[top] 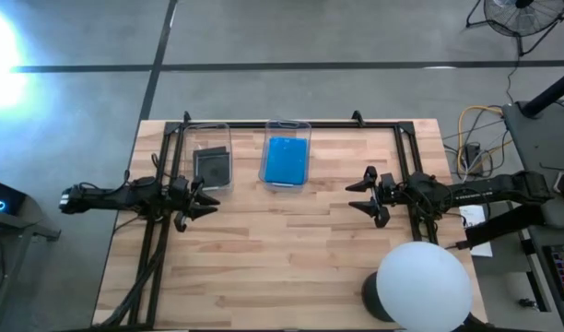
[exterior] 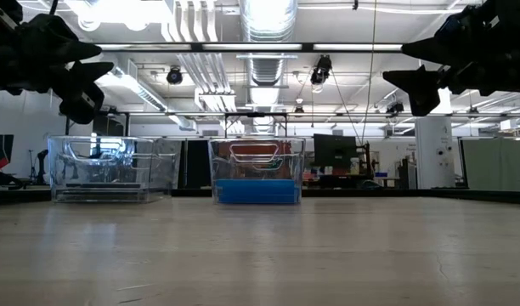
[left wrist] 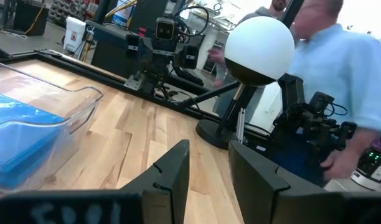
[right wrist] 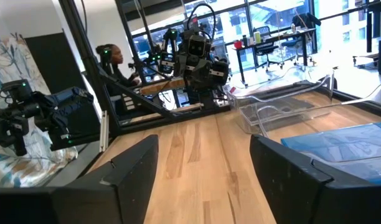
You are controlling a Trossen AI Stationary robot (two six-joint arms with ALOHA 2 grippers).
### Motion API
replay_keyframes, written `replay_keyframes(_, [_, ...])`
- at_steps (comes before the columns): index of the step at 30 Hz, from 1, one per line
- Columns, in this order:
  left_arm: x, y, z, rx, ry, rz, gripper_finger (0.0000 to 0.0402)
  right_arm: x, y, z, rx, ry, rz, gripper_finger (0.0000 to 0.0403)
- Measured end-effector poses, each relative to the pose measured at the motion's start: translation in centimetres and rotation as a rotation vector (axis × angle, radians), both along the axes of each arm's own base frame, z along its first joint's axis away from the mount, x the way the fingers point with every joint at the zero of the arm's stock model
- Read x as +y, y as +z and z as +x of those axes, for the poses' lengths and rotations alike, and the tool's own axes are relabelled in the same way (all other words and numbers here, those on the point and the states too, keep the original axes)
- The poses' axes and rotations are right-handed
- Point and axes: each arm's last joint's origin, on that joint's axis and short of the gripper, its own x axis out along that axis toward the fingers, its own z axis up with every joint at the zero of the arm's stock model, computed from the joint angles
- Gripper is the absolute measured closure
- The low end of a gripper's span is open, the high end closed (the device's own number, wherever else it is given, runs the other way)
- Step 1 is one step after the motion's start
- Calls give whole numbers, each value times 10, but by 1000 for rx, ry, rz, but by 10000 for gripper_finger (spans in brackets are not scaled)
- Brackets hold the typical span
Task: Pick & place jewel cases by type
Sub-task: Return to Home Position
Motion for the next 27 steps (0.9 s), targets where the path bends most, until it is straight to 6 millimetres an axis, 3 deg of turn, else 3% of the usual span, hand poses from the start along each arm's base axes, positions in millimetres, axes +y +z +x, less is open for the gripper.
replay_keyframes(27, [0,0,0,0,-1,0,307,0,0,0,-1,0,0,154])
